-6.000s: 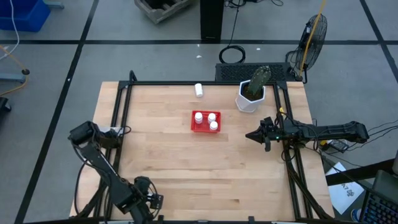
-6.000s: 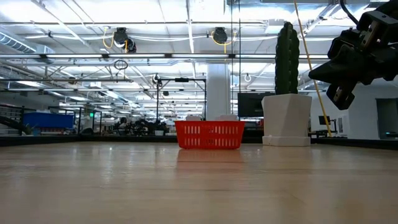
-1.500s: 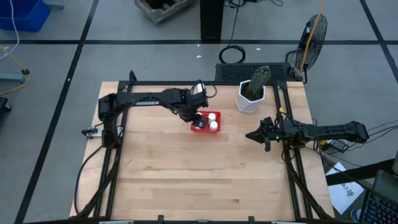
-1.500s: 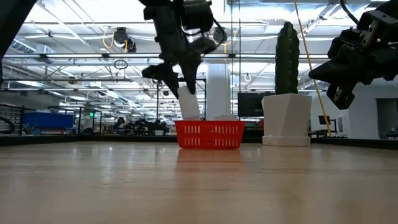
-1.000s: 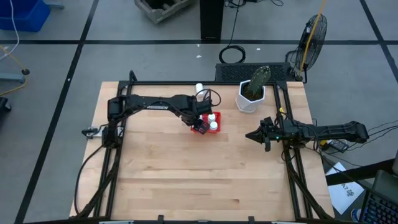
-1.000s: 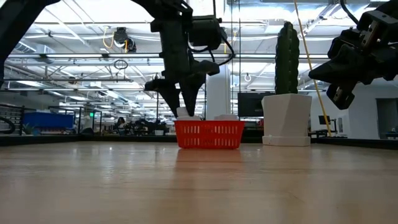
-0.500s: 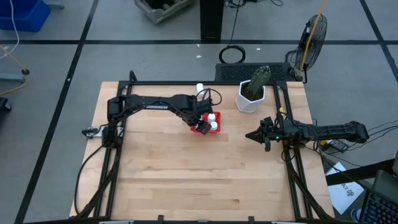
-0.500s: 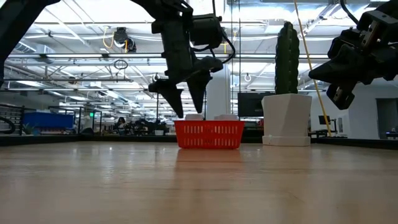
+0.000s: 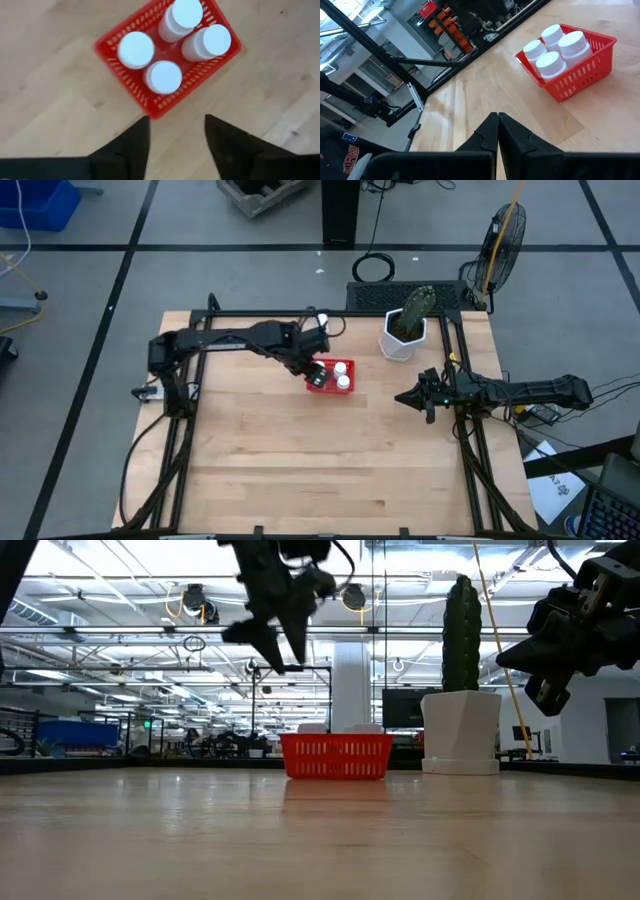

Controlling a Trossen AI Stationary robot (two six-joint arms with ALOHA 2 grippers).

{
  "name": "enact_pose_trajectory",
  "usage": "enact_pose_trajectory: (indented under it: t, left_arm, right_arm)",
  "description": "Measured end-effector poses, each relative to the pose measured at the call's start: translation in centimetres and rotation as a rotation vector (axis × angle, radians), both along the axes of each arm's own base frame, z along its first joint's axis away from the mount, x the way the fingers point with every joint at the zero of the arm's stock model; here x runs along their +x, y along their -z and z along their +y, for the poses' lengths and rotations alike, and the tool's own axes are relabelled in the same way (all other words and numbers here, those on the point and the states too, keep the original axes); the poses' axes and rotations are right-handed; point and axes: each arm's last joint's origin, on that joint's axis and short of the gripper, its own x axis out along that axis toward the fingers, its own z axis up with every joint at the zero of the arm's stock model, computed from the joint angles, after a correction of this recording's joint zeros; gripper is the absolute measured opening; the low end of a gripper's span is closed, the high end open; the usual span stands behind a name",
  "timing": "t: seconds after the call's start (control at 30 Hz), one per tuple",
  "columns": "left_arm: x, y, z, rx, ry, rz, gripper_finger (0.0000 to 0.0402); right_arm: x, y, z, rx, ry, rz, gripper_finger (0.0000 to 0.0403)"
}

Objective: Pick and place pill bottles into a basket
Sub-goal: Put the white medicine bottle into the red basket

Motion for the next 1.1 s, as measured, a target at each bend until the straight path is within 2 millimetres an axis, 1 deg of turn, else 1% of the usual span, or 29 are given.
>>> enact_pose_trajectory:
  t: [0.13, 0.2, 0.27, 0.3, 0.37, 0.47, 0.6, 0.67, 0.73, 0.83, 0.87, 0.9, 0.93, 1.03, 1.1]
  left_arm:
    - [-1.8, -2.6, -1.4, 0.035, 0.032, -0.031, 0.0111]
    - [-2.6, -4.0, -2.3, 0.061, 0.050, -0.069, 0.0069]
    - [-3.6, -5.5, -3.3, 0.083, 0.073, -0.117, 0.0026]
    - [-3.9, -6.1, -3.7, 0.089, 0.084, -0.142, 0.0013]
    - [-4.8, -7.5, -4.6, 0.098, 0.090, -0.203, 0.0010]
    - [-6.3, -9.1, -5.8, 0.120, 0.074, -0.257, 0.0022]
    - [-8.8, -11.2, -7.6, 0.181, 0.048, -0.337, 0.0018]
    - [-10.2, -12.1, -8.7, 0.229, 0.018, -0.386, 0.0007]
    - [-11.6, -12.9, -9.8, 0.276, 0.004, -0.461, 0.0005]
    - [-13.8, -13.0, -11.0, 0.303, 0.022, -0.551, 0.0011]
    - [-14.5, -12.8, -11.2, 0.303, 0.025, -0.577, 0.0012]
    - [-15.3, -12.4, -11.4, 0.299, 0.028, -0.594, 0.0013]
    - [-16.2, -11.7, -11.5, 0.292, 0.029, -0.603, 0.0013]
    - [-18.4, -9.3, -11.4, 0.243, 0.000, -0.655, 0.0005]
    - [-19.4, -8.0, -11.3, 0.208, 0.011, -0.728, 0.0004]
  right_arm:
    - [0.0, 0.0, -0.2, -0.056, 0.045, -0.001, 0.0004]
    - [0.0, -0.1, -0.2, -0.054, 0.054, -0.007, 0.0004]
    - [0.0, -0.2, -0.2, -0.012, 0.066, -0.019, 0.0004]
    - [0.1, -0.3, -0.2, 0.046, 0.076, -0.034, 0.0004]
    - [0.1, -0.6, -0.2, 0.198, 0.089, -0.070, 0.0004]
    - [0.1, -1.3, -0.2, 0.366, 0.099, -0.138, 0.0004]
    - [0.1, -2.4, -0.5, 0.454, 0.175, -0.280, 0.0004]
    - [0.1, -3.0, -0.4, 0.523, 0.160, -0.346, 0.0004]
    - [0.1, -3.8, -0.3, 0.567, 0.121, -0.418, 0.0004]
    - [-0.1, -5.0, -0.3, 0.549, 0.105, -0.541, 0.0004]
    - [0.1, -5.1, -0.3, 0.521, 0.118, -0.539, 0.0004]
    - [0.4, -4.7, -0.3, 0.474, 0.135, -0.489, 0.0004]
    - [0.9, -5.6, -0.3, 0.422, 0.142, -0.453, 0.0004]
    - [2.6, -10.5, 0.1, 0.279, 0.122, -0.435, 0.0004]
    - [4.6, -13.6, 0.7, 0.139, 0.088, -0.390, 0.0004]
